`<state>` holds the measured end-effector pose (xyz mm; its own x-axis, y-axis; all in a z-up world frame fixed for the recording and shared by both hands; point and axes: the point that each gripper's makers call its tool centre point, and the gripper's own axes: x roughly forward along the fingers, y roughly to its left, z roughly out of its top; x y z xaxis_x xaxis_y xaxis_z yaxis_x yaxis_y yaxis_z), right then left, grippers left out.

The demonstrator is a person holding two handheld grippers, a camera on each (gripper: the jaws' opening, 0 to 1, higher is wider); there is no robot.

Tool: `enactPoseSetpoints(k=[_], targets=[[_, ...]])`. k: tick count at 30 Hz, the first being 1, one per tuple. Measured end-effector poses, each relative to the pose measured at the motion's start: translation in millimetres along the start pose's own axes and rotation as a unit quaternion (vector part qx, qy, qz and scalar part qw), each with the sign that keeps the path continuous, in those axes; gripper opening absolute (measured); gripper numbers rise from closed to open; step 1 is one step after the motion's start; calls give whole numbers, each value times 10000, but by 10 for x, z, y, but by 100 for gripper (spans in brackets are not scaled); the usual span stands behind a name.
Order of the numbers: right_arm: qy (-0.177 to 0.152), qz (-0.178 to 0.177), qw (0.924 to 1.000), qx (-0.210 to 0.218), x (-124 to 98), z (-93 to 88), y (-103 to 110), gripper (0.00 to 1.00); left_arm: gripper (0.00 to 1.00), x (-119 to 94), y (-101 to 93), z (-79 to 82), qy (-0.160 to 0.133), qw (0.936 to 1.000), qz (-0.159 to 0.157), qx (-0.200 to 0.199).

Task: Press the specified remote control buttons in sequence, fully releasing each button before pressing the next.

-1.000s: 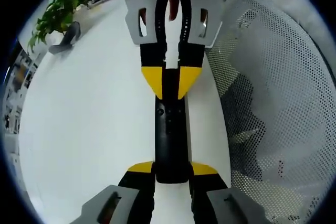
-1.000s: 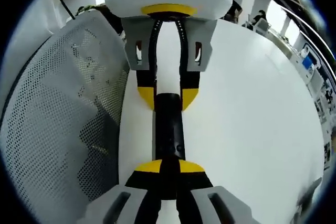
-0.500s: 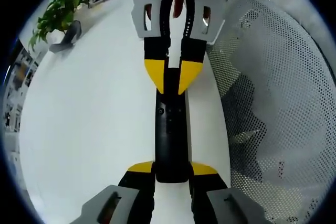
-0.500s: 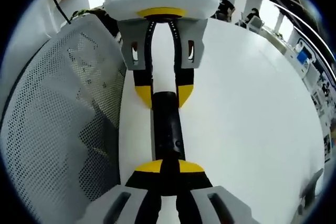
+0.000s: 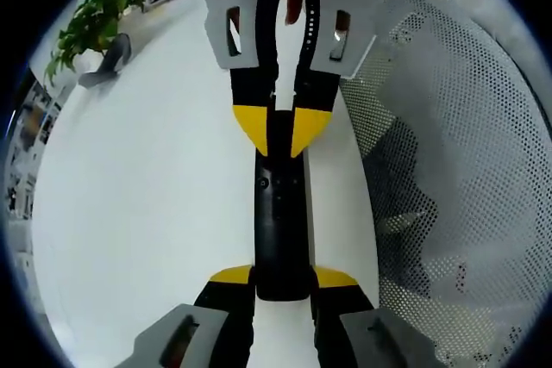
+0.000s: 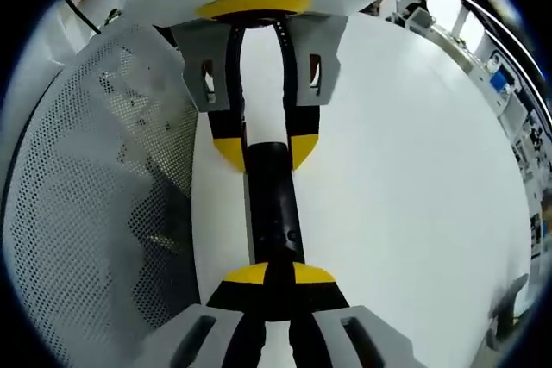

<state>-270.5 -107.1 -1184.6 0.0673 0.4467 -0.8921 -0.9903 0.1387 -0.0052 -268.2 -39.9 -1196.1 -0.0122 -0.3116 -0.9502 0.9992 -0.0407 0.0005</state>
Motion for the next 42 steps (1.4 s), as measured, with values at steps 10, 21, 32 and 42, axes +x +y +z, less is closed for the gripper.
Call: enactPoseSetpoints(k=[10,21,32,42], targets=[[-248,-67,9996,107,-21,-10,9,5,24,-3,1,-6,-71,9999,8,-80],[31,-200,9998,-68,-15,-39,21,3,24,-8,1,-5,-231,9996,23,-148],[-155,-202,9995,208,-37,-47,-6,3,24,-6,2,0,-136,9998,26,-127],[-227,-331,9985,369,-75,-105,-15,0,24,-4,-3,-1,-143,9998,50,-122]])
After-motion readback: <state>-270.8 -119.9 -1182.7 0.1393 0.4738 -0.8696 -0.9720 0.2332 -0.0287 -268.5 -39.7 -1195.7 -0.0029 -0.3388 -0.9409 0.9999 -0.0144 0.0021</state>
